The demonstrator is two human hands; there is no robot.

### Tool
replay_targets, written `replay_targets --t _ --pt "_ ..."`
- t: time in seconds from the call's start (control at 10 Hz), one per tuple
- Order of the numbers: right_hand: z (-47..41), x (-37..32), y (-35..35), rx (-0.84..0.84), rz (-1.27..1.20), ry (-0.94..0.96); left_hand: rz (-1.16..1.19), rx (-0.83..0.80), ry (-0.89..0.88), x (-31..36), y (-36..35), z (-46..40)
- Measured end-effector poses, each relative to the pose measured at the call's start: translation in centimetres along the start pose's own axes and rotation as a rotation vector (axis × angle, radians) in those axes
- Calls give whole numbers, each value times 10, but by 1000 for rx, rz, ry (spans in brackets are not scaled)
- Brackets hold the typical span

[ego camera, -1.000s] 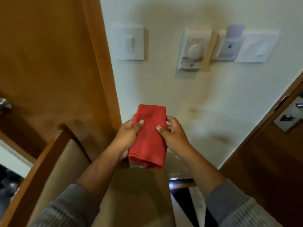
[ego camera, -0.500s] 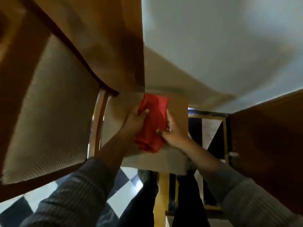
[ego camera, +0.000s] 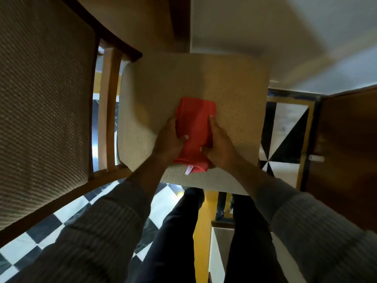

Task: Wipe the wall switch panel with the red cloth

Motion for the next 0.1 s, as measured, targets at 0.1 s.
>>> replay_targets --t 0.1 --pt "4 -4 20 17 96 -21 -118 -42 11 10 7 11"
Point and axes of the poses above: each hand's wrist, its own z-axis away from the middle knuckle, its own y-axis out of the back of the hand, x = y × z, the point moved 3 cm from there along -z, towards the middle knuckle, and after that the axes turned 9 degrees about z, right-handed, at the moved point
